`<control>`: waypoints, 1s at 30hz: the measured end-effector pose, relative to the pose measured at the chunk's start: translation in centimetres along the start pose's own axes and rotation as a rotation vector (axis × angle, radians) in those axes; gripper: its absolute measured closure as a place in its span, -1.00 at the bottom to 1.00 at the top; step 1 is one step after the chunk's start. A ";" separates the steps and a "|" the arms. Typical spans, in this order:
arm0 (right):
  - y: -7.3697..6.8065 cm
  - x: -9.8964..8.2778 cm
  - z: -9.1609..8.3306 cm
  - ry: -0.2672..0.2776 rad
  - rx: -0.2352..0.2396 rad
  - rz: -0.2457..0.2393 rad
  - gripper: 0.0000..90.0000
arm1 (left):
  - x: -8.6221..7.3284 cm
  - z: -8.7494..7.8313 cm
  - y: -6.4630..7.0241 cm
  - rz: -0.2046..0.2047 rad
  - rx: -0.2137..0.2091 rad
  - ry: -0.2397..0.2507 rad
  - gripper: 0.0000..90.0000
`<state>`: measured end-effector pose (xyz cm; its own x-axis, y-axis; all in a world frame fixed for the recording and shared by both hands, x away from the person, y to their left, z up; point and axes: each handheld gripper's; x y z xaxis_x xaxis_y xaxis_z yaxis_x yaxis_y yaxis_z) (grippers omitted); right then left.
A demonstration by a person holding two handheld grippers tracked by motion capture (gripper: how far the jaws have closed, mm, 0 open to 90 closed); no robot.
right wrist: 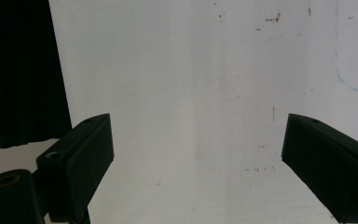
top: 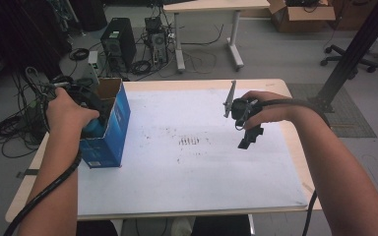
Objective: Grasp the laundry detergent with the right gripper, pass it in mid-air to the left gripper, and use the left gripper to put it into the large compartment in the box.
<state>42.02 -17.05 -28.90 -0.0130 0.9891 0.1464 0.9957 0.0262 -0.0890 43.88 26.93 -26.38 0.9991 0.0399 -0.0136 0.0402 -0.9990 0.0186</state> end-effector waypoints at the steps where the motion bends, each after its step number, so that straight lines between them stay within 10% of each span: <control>1: 0.0 0.0 0.0 0.000 0.001 0.001 -0.79 | 0.0 0.1 0.0 0.000 0.003 -0.003 -0.16; 30: 0.0 -0.8 0.4 0.006 -0.001 0.020 -0.79 | 0.3 1.6 0.0 0.006 0.017 -0.012 -0.17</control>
<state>41.99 -17.84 -29.38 0.0074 0.9886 0.1501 0.9958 0.0064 -0.0910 44.20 26.88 -27.96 0.9991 0.0335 -0.0251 0.0336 -0.9994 0.0021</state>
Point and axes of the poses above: each handheld gripper's, and its own axes: z roughly forward along the jaws, x roughly out of its top, y roughly to its right, and after that the axes turned 5 degrees about -z, right-handed
